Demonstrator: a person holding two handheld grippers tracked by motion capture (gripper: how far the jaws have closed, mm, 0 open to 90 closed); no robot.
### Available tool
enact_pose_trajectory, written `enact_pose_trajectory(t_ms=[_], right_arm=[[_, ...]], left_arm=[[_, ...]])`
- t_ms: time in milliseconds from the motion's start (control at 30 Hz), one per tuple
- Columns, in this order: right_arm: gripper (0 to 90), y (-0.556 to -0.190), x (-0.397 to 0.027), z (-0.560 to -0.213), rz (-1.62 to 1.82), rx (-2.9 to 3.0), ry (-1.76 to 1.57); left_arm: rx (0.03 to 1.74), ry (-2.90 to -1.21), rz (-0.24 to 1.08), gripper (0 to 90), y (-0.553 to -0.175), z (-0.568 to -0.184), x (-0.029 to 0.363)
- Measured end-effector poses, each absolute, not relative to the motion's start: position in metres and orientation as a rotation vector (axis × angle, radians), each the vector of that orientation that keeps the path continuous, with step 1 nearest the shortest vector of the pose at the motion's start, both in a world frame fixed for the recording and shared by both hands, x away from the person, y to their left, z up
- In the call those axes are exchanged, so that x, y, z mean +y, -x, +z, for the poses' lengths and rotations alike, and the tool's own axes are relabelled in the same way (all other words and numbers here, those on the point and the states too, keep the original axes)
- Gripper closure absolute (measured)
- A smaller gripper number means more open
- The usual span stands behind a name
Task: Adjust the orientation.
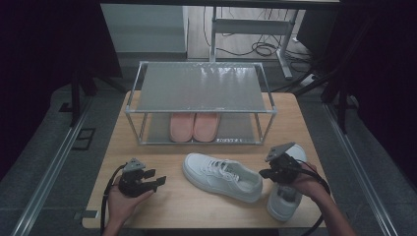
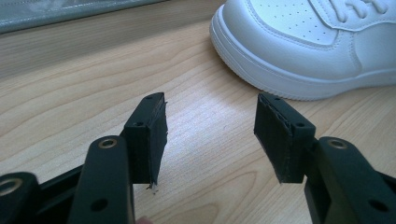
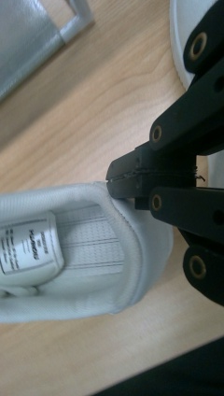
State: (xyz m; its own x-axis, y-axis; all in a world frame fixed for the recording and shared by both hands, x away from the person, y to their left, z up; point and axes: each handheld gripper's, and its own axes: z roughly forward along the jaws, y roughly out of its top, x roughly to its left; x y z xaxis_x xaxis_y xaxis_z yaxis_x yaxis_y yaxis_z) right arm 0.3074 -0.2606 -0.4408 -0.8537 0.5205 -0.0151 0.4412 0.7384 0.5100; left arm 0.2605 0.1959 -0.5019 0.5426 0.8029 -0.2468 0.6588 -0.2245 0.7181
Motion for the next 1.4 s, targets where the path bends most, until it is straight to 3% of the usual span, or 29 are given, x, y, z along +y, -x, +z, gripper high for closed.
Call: enact_pose_trajectory(t_ms=[533,1400], right_arm=[[90.0,-0.273,-0.239,-0.444,0.797,2.840,-0.623],[88.4,-0.290,-0.233,-0.434,0.948,2.748,-0.744]], left_arm=[[1.185,-1.962,0.216,44.5,-0.261,-0.503,0.194],[1.186,-1.955,0.225,44.4,-0.258,-0.501,0.196]])
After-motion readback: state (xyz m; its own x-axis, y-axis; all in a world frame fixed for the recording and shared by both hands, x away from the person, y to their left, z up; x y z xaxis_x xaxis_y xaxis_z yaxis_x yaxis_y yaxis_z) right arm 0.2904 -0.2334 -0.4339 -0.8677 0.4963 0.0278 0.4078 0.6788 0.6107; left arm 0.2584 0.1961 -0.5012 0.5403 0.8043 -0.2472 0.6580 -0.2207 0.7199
